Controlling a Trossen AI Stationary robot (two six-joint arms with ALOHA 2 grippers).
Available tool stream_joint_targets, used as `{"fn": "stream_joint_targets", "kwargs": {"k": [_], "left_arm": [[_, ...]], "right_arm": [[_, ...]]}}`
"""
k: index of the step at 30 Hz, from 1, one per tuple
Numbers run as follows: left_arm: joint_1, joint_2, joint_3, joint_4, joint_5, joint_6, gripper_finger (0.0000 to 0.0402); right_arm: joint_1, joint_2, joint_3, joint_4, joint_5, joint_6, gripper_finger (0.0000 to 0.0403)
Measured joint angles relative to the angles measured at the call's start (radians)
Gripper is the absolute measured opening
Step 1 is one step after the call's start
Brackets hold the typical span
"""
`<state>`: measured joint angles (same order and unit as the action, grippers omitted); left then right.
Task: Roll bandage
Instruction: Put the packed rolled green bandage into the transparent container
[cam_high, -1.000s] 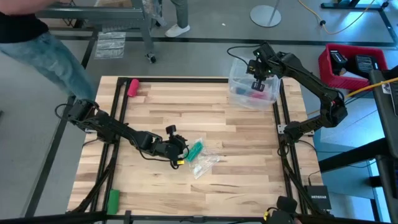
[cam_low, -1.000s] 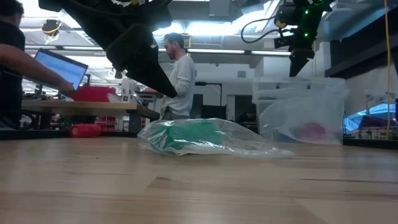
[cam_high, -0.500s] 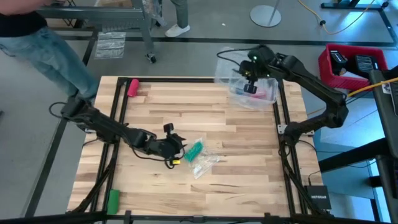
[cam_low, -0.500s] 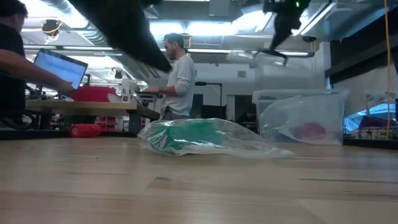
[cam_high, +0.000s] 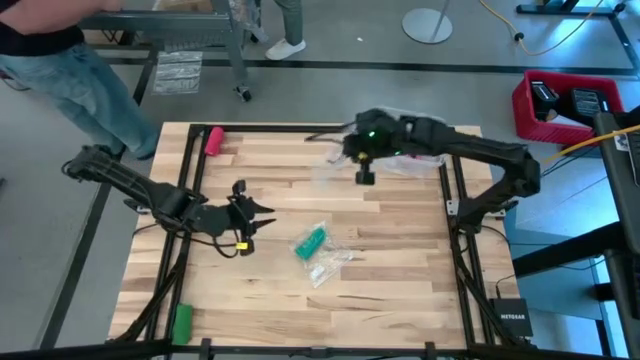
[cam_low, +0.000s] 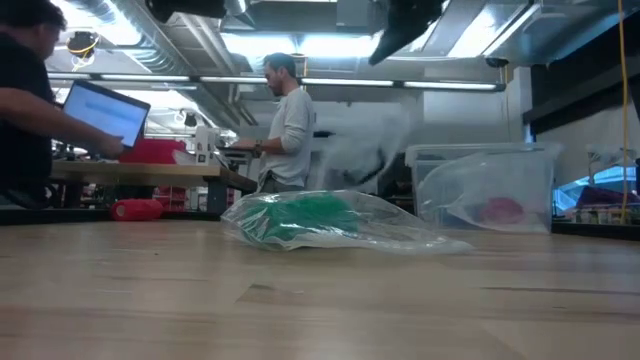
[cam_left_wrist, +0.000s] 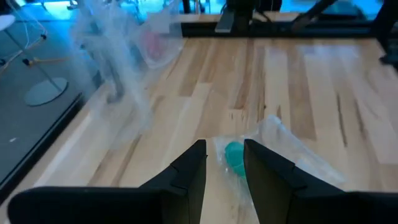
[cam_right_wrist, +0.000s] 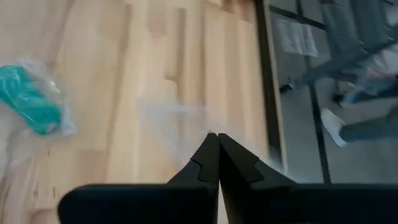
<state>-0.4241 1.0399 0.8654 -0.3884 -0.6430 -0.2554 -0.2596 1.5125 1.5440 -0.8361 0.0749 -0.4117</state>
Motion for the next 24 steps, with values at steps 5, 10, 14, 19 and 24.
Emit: {"fn": "stream_joint_targets", "kwargs": {"k": [5, 10, 14, 19, 24], "left_arm": [[-0.002, -0.017, 0.000, 0.000, 0.000, 0.002, 0.0100], [-0.002, -0.009, 0.000, -0.027, 0.000, -0.004, 0.0100], [-0.002, -0.009, 0.000, -0.062, -0.003, -0.031, 0.0100], [0.000, -0.009, -0.010, -0.070, -0.009, -0.055, 0.0100], [0.000, -0.009, -0.051, -0.037, -0.009, -0.098, 0.0100]], "right_arm": [[0.070, 0.084, 0.000, 0.062, 0.000, 0.001, 0.0007], [0.109, 0.128, 0.000, 0.069, 0.002, 0.029, 0.0034], [0.124, 0.137, 0.000, 0.070, 0.030, 0.062, 0.0057], [0.123, 0.136, 0.000, 0.075, 0.016, 0.114, 0.0109], [0.135, 0.136, 0.000, 0.005, -0.150, 0.214, 0.0168]]}}
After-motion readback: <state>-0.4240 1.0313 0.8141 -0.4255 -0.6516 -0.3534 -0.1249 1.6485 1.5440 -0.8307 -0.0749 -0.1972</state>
